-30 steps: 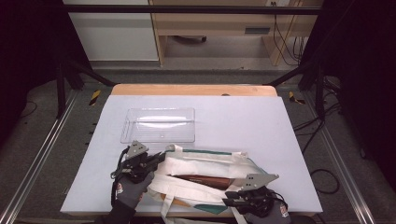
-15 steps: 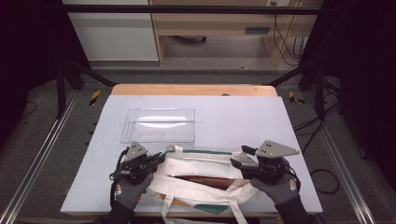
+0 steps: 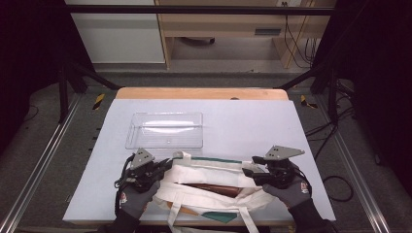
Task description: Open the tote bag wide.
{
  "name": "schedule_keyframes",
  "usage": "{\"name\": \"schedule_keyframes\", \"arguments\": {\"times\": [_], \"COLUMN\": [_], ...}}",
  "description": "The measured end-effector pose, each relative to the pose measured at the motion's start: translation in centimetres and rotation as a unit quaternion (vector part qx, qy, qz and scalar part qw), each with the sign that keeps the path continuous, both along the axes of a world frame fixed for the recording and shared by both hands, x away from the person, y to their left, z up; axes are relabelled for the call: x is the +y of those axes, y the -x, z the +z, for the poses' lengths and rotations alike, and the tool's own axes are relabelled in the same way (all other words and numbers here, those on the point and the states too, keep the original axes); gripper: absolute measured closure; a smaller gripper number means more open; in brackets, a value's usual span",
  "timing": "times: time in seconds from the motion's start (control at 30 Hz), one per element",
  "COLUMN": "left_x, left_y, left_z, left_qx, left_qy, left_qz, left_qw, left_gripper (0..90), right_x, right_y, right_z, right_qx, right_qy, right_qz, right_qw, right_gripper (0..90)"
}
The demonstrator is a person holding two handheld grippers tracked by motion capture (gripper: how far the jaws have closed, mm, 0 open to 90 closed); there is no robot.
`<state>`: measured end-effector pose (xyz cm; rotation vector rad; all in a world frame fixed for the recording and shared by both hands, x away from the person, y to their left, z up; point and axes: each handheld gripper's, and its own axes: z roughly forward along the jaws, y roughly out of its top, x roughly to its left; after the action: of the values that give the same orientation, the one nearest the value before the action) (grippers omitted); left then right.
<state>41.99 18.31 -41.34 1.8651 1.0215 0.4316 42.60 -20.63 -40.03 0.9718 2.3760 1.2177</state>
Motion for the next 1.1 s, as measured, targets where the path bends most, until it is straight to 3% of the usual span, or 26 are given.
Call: {"name": "schedule_keyframes", "arguments": {"times": [0.07, 0.13, 0.23, 0.3, 0.4, 0.47, 0.57, 0.67, 0.73, 0.83, 1.0, 1.1], "left_x": [0.0, 0.0, 0.0, 0.0, 0.0, 0.0, 0.0, 0.1, 0.1, 0.0, 0.0, 0.2], "left_y": [0.0, 0.0, 0.1, 0.0, 0.0, 0.0, 0.0, 0.0, -0.1, -0.2, -0.3, 0.0], "left_z": [-0.1, -0.1, 0.0, 0.0, -0.1, 0.0, 0.0, 0.1, 0.1, 0.0, -0.1, 0.1], "left_qx": [0.002, 0.001, -0.004, -0.002, 0.001, 0.0, 0.001, -0.001, -0.005, -0.008, -0.011, -0.011], "left_qy": [0.002, 0.001, -0.003, -0.001, 0.001, -0.001, 0.003, 0.008, 0.017, 0.009, 0.004, -0.003], "left_qz": [0.0, -0.001, -0.001, 0.0, -0.001, -0.001, 0.0, 0.001, 0.001, 0.01, 0.008, 0.002], "left_qw": [1.0, 1.0, 1.0, 1.0, 1.0, 1.0, 1.0, 1.0, 0.9999, 0.9999, 0.9999, 0.9999], "left_gripper": [84.2, 84.1, 84.1, 84.1, 84.1, 84.1, 83.8, 82.5, 75.8, 67.3, 53.9, 50.0], "right_x": [0.1, 0.2, 0.3, 0.2, 0.3, 0.6, 0.2, 0.2, 0.5, 1.1, 1.7, 1.6], "right_y": [0.1, 0.1, -0.2, -0.4, -0.4, -0.3, -0.2, -0.3, -0.4, -0.8, -2.0, -2.1], "right_z": [-0.2, -0.5, -0.3, 0.0, -0.3, -0.8, -0.4, 0.1, 0.5, 0.5, -1.4, -1.6], "right_qx": [-0.001, 0.003, -0.01, -0.009, 0.0, 0.004, 0.022, 0.014, -0.002, -0.028, -0.021, -0.021], "right_qy": [0.011, 0.022, 0.031, 0.023, 0.031, 0.052, 0.035, 0.033, 0.038, 0.056, 0.077, 0.069], "right_qz": [-0.001, 0.0, -0.011, -0.007, 0.002, 0.003, 0.005, 0.0, -0.013, -0.039, -0.067, -0.066], "right_qw": [0.9999, 0.9998, 0.9994, 0.9997, 0.9995, 0.9986, 0.9991, 0.9994, 0.9992, 0.9973, 0.9946, 0.9952], "right_gripper": [53.9, 57.2, 52.8, 52.3, 56.5, 71.2, 80.3, 80.9, 80.7, 80.4, 79.6, 78.1]}}
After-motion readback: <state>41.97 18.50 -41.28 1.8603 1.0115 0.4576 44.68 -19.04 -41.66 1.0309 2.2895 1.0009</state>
